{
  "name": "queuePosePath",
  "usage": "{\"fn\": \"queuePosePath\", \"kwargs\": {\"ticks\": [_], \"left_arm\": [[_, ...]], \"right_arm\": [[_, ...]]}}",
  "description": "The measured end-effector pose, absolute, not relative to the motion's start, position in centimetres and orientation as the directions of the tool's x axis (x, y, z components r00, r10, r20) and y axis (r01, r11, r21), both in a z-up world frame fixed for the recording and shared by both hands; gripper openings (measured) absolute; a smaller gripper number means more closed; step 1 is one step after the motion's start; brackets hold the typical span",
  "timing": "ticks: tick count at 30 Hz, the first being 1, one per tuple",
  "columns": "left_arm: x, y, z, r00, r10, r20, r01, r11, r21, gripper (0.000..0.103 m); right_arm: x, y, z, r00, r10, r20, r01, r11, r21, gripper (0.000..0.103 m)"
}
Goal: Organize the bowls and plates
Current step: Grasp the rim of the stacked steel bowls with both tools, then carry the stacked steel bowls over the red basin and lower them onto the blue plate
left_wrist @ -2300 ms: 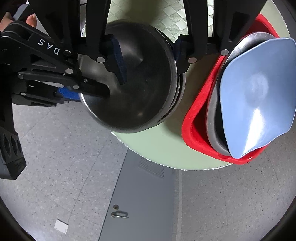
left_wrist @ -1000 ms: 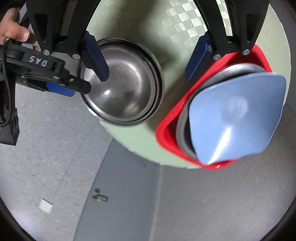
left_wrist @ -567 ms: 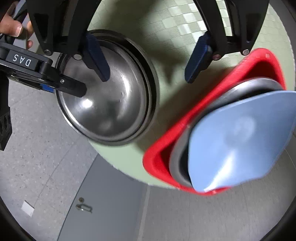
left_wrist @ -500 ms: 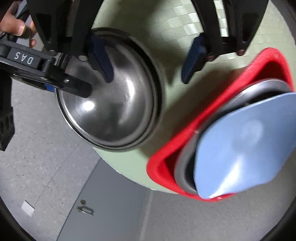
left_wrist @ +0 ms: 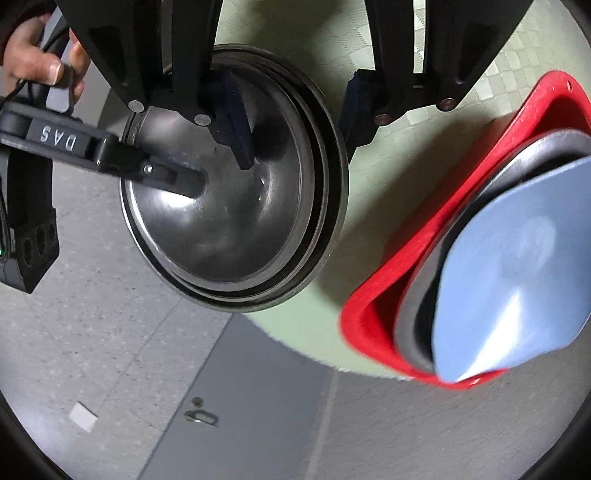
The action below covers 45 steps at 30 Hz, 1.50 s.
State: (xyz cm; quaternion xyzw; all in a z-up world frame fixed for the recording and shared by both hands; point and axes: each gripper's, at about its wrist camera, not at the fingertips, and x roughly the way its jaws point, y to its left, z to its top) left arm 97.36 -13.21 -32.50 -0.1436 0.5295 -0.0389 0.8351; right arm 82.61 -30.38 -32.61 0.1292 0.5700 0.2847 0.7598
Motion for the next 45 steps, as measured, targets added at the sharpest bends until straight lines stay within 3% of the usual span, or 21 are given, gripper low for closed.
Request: {"fn": "queuePosePath", "kwargs": {"ticks": [9,17,29,35,45], "left_arm": [[96.6,-10.2,-26.6,0.523,-0.246,-0.816,-0.028,0.952,-0.305,0.039],[94.2,-1.7,-22.8,0.597,-0.196,-0.778,-0.093,0.946,-0.310,0.040],[91.3,9.2,-23.4,0.519,-0.090,-0.850,-0.268,0.927,-0.262,0.040],[91.4,11.1,-24.0,0.463,-0.101,-0.880,-0.267,0.931,-0.247,0.038],[96.1,11.3,-24.7,0.435,-0.140,-0.890,-0.194,0.950,-0.245,0.043]], "right_arm": [[82.6,-29.5,-26.4,0.289,0.601,-0.745,-0.317,0.795,0.518,0.034],[83.7,-21.1,-22.1,0.306,0.625,-0.718,-0.420,0.765,0.487,0.034],[84.9,-8.3,-25.5,0.140,0.643,-0.753,-0.470,0.712,0.521,0.034],[85.9,-6.2,-28.5,0.067,0.623,-0.779,-0.420,0.726,0.545,0.034],[85.4,-5.5,-29.3,0.133,0.491,-0.861,-0.386,0.826,0.411,0.038]]}}
